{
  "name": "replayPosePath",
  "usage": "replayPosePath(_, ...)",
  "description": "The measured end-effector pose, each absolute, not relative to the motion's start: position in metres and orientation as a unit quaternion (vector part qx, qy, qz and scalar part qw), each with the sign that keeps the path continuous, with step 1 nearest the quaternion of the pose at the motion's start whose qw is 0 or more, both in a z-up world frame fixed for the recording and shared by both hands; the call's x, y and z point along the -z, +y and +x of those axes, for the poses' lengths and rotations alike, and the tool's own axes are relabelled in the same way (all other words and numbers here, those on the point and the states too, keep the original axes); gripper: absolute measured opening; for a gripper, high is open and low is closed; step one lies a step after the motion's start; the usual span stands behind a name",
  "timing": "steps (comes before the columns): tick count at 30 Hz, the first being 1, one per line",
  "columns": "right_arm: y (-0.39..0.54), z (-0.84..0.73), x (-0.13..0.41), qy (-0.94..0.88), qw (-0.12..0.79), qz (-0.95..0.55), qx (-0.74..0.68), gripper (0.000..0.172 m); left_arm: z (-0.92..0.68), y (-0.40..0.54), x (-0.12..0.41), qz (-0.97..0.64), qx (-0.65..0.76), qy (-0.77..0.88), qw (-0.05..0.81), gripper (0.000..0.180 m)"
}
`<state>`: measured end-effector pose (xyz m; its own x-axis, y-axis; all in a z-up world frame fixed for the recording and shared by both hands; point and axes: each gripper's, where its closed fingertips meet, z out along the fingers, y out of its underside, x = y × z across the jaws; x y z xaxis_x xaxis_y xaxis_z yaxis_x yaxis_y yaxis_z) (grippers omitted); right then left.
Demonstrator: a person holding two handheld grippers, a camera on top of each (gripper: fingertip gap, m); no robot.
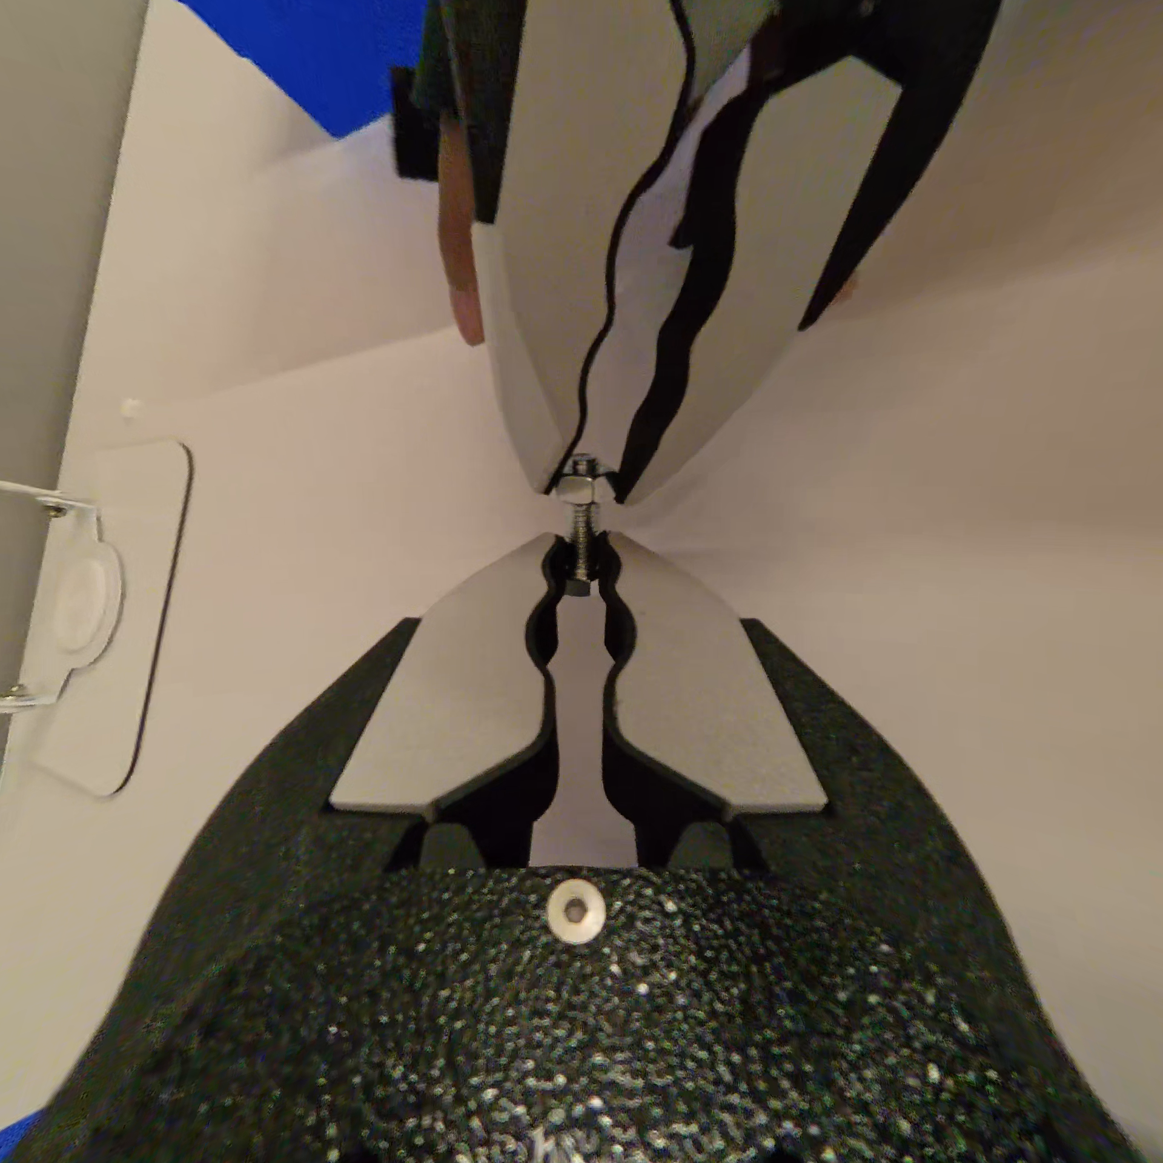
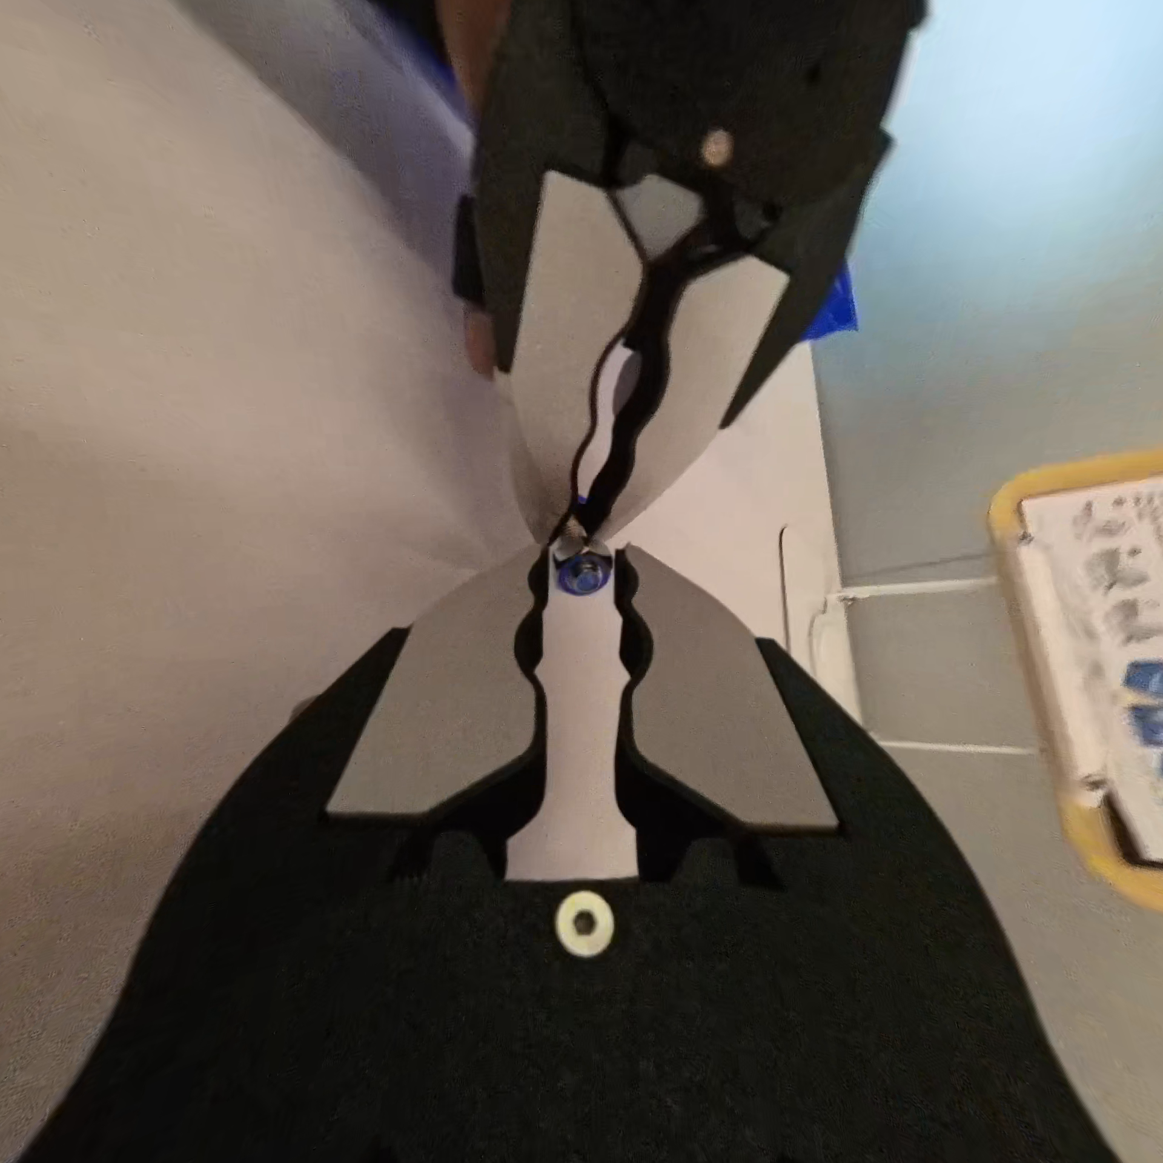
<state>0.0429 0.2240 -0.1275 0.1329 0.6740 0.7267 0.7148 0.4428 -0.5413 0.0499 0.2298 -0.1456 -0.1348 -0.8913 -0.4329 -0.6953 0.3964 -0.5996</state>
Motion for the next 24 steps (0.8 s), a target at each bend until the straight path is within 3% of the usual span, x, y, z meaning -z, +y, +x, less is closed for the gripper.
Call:
replayPosePath(3,0.233,0.046,0.112,-0.564,0.538,-0.619,-0.093,0.043,0.051,0.240,0.137,-0.532,0.101,0.728,0.420,0.009)
replayPosePath(9,0.238,0.049,0.111,-0.461,0.493,-0.701,-0.231,0.039,0.051,0.248,0.127,-0.519,0.066,0.719,0.457,0.009)
replayPosePath(11,0.237,0.048,0.116,-0.471,0.487,-0.702,-0.219,0.018,0.051,0.245,0.129,-0.514,0.062,0.726,0.453,0.009)
replayPosePath(18,0.218,0.043,0.135,-0.692,0.524,-0.495,0.027,0.017,0.046,0.222,0.148,-0.540,0.149,0.748,0.356,0.009)
replayPosePath(20,0.222,0.043,0.134,-0.681,0.533,-0.502,0.035,0.018,0.046,0.224,0.149,-0.543,0.146,0.745,0.358,0.009)
replayPosePath(24,0.234,0.045,0.120,-0.569,0.521,-0.628,-0.097,0.046,0.048,0.237,0.138,-0.543,0.117,0.726,0.405,0.009)
